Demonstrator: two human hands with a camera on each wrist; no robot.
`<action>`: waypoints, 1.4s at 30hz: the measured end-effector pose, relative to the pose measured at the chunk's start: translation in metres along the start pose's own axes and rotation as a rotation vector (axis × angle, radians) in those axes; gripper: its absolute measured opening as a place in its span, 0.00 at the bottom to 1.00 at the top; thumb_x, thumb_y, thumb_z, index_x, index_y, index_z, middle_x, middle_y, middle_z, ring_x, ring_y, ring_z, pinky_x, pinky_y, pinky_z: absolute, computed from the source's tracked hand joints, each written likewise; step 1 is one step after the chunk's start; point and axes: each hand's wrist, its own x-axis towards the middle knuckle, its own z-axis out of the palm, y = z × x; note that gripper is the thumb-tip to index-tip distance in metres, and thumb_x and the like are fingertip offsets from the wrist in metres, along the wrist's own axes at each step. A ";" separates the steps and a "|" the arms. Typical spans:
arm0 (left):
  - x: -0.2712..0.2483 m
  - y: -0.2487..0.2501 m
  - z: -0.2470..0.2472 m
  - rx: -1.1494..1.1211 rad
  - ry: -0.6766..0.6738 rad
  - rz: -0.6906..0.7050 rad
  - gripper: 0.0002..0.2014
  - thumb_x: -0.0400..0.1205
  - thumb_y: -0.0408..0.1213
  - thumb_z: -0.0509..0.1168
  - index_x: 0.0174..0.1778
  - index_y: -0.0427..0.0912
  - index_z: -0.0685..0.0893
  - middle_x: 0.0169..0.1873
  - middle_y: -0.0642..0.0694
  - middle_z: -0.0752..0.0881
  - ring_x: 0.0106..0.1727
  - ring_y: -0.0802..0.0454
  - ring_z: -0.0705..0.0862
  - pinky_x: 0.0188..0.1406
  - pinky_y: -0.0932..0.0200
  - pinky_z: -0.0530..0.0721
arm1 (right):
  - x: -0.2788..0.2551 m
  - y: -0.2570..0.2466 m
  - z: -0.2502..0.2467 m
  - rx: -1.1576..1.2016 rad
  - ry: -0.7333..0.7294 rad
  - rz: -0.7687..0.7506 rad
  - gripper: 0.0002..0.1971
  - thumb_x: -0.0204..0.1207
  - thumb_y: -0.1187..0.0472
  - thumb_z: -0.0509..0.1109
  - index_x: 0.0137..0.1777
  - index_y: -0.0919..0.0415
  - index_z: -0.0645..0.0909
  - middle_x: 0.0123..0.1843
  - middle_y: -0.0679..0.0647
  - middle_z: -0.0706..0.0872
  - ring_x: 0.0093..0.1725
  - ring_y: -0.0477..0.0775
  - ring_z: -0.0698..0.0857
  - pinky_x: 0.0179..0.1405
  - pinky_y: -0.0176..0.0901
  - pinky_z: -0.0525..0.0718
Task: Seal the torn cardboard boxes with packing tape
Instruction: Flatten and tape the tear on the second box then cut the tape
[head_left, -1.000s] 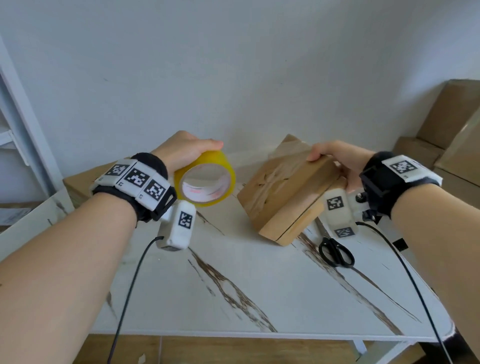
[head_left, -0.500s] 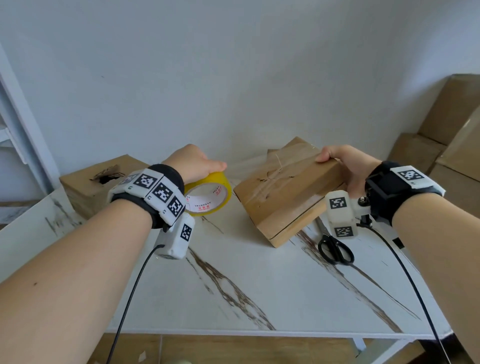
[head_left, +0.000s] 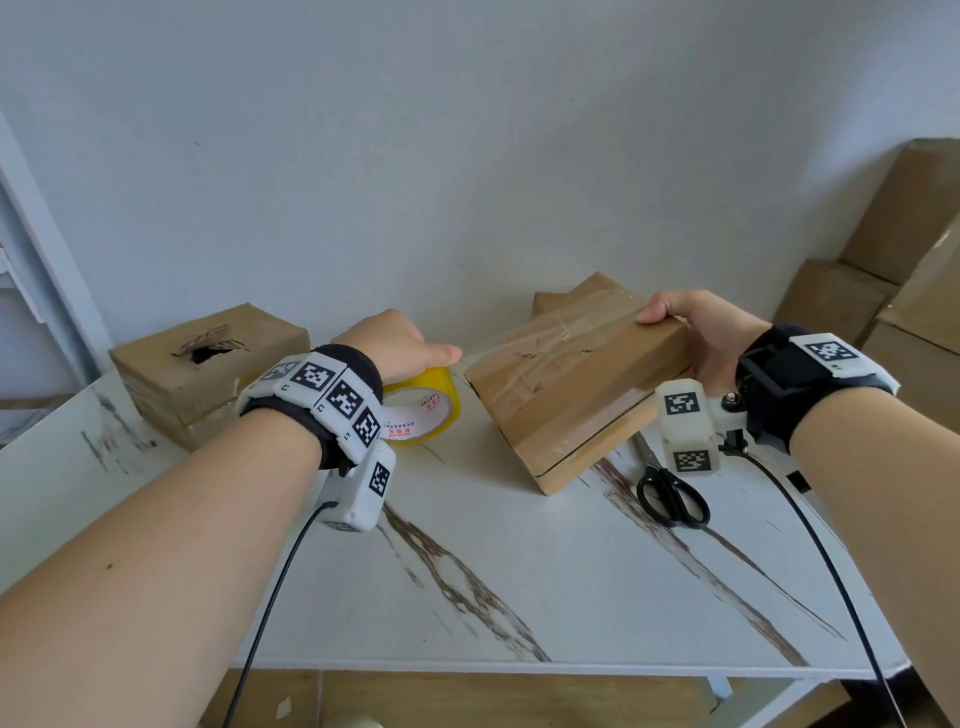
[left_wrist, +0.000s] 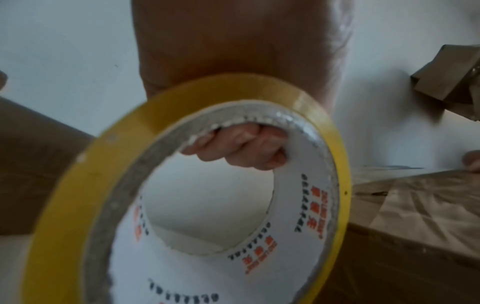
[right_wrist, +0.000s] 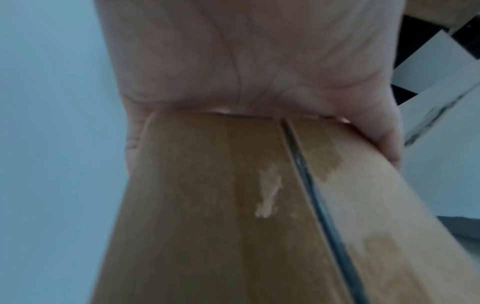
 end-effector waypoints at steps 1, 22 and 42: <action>0.001 -0.001 0.003 -0.007 -0.012 0.006 0.29 0.75 0.61 0.66 0.20 0.47 0.59 0.20 0.49 0.61 0.24 0.48 0.64 0.37 0.54 0.62 | 0.000 0.000 0.000 0.004 -0.003 -0.002 0.23 0.62 0.55 0.72 0.56 0.64 0.74 0.50 0.62 0.80 0.40 0.62 0.83 0.54 0.55 0.82; 0.011 0.003 0.015 0.037 -0.084 -0.001 0.29 0.77 0.63 0.62 0.20 0.45 0.67 0.20 0.47 0.69 0.23 0.48 0.71 0.34 0.57 0.69 | 0.028 0.032 -0.005 0.139 -0.008 0.052 0.29 0.53 0.53 0.74 0.56 0.59 0.73 0.46 0.56 0.74 0.39 0.56 0.75 0.40 0.45 0.75; 0.017 0.005 0.005 0.147 -0.051 -0.057 0.28 0.77 0.64 0.62 0.26 0.41 0.70 0.24 0.46 0.72 0.27 0.49 0.73 0.33 0.56 0.69 | 0.042 0.022 0.030 -0.646 -0.010 -0.209 0.46 0.63 0.46 0.80 0.80 0.43 0.61 0.81 0.50 0.64 0.76 0.58 0.70 0.75 0.57 0.70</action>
